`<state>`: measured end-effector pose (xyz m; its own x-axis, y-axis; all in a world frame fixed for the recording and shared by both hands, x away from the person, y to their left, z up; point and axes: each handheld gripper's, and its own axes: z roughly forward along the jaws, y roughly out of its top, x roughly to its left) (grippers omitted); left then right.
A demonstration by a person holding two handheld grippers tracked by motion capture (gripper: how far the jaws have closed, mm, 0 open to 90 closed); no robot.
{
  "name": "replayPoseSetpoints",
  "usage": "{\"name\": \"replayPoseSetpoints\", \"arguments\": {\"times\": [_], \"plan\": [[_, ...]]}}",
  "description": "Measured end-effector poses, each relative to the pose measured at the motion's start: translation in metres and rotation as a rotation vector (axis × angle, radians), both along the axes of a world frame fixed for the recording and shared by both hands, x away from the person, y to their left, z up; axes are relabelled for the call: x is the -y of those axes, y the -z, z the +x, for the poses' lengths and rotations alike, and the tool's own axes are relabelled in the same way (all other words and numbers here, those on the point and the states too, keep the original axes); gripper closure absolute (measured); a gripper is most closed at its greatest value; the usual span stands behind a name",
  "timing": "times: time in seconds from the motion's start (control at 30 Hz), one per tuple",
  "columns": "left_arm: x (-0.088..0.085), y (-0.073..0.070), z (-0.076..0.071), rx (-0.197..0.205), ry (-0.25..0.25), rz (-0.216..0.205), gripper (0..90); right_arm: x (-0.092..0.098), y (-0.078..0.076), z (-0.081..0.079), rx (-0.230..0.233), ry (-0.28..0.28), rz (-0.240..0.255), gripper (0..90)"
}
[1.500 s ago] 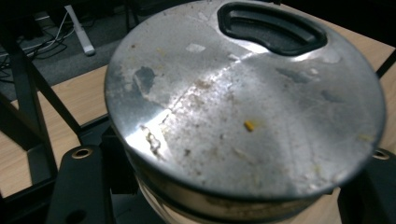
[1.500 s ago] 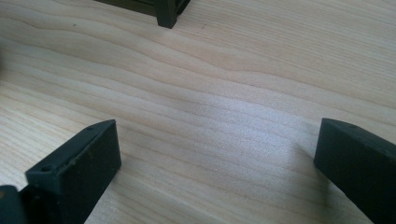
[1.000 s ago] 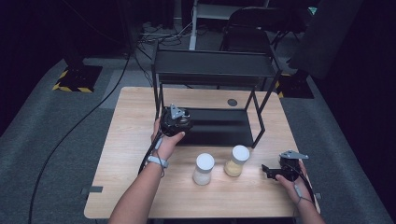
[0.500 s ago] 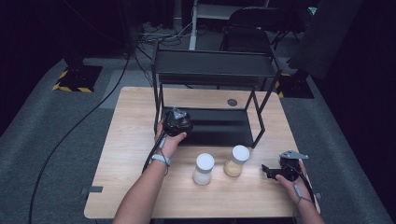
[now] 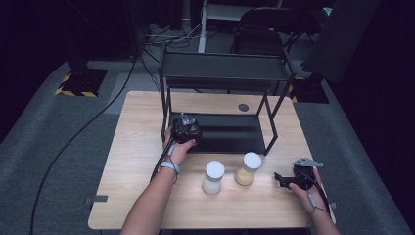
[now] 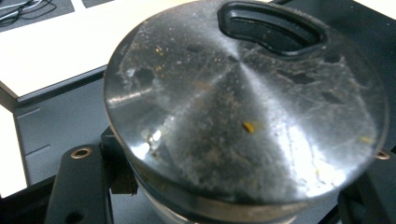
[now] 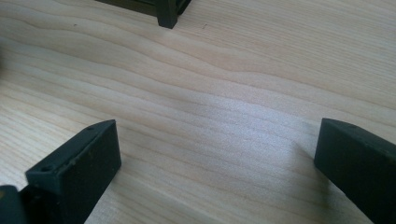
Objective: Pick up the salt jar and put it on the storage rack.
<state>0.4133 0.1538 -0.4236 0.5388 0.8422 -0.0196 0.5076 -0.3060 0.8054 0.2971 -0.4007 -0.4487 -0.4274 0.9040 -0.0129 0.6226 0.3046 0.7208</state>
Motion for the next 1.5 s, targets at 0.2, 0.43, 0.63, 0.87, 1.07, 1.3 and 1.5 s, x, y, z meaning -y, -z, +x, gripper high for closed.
{"name": "replayPoseSetpoints", "arguments": {"times": [0.2,0.43,0.63,0.87,1.07,1.3,1.5], "plan": [[0.001,-0.002,-0.005,0.010,-0.038,-0.032,19.2,0.000,0.000,0.000,0.000,0.000,0.000,0.3],[-0.002,-0.018,-0.025,0.088,-0.032,-0.063,6.8,0.000,0.000,0.000,0.000,0.000,0.000,0.3],[-0.013,-0.037,-0.050,0.150,-0.012,-0.078,6.4,0.001,0.000,0.001,0.001,-0.010,-0.001,0.3],[-0.035,-0.058,-0.085,0.199,-0.009,-0.067,6.3,0.002,0.000,0.001,0.002,-0.012,-0.001,0.3],[-0.053,-0.067,-0.115,0.195,-0.022,-0.041,6.3,0.003,0.000,0.002,0.002,-0.021,-0.001,0.3],[-0.069,-0.072,-0.139,0.184,-0.024,-0.038,6.3,0.004,0.000,0.003,0.001,-0.026,-0.001,0.3],[-0.077,-0.072,-0.155,0.171,-0.018,-0.026,6.4,0.004,0.000,0.003,0.001,-0.028,-0.001,0.3]]}}
